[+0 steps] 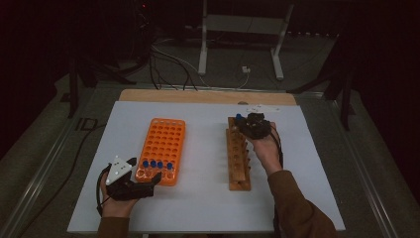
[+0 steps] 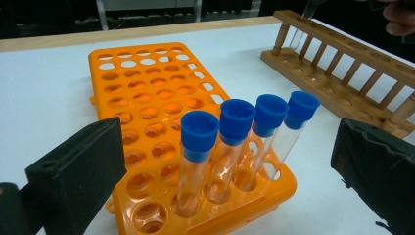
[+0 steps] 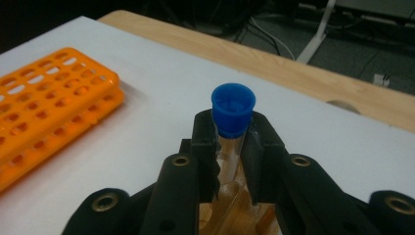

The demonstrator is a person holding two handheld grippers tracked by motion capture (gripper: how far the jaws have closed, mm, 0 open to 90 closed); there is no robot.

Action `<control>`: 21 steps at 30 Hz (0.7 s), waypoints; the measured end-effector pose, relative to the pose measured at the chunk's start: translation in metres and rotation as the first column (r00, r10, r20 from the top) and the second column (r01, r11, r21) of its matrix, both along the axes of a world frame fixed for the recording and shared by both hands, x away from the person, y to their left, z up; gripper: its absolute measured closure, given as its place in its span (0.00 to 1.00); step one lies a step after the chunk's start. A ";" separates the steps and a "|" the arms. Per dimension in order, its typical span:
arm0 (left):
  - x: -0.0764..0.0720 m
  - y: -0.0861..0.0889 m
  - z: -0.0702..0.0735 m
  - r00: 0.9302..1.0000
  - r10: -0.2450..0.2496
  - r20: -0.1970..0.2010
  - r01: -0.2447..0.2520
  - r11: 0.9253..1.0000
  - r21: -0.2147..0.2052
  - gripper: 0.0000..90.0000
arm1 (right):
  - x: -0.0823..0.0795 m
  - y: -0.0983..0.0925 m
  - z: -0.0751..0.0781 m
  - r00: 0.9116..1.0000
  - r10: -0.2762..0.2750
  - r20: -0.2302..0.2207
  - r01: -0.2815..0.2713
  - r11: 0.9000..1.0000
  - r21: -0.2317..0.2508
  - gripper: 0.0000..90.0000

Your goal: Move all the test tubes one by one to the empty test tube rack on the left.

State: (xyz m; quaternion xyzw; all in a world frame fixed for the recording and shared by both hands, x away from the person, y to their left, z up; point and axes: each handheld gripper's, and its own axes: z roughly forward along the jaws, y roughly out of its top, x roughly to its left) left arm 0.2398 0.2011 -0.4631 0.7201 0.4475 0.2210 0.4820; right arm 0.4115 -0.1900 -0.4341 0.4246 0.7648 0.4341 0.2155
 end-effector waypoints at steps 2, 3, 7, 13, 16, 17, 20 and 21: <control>0.000 0.000 0.000 1.000 0.001 0.000 -0.001 1.000 0.000 0.00 | -0.002 -0.002 0.005 1.000 0.004 0.016 -0.004 1.000 0.003 0.86; 0.000 0.000 0.000 1.000 0.000 -0.001 0.000 1.000 0.000 0.00 | -0.003 -0.003 0.008 1.000 0.004 0.021 -0.004 1.000 0.006 0.86; 0.000 0.001 0.001 1.000 -0.002 -0.001 0.002 1.000 -0.016 0.00 | -0.007 -0.006 0.018 0.999 0.005 0.045 -0.006 1.000 0.025 0.86; 0.000 -0.002 0.001 1.000 -0.005 0.001 0.005 1.000 -0.011 0.00 | -0.013 -0.007 0.029 0.997 0.015 0.079 -0.018 0.999 0.046 0.86; 0.000 -0.003 0.001 1.000 -0.006 0.001 0.006 1.000 -0.010 0.00 | -0.016 -0.006 0.033 0.996 0.025 0.089 -0.029 0.998 0.052 0.86; 0.000 -0.003 0.001 1.000 -0.006 0.001 0.006 1.000 -0.009 0.00 | -0.018 -0.005 0.033 0.995 0.031 0.092 -0.036 0.998 0.050 0.86; 0.000 -0.003 0.001 1.000 -0.006 0.003 0.006 1.000 -0.007 0.00 | -0.022 -0.001 0.034 0.994 0.055 0.094 -0.060 0.997 0.048 0.86; 0.000 -0.003 0.001 1.000 -0.007 0.004 0.007 1.000 -0.007 0.00 | -0.023 0.000 0.034 0.994 0.065 0.093 -0.069 0.996 0.051 0.86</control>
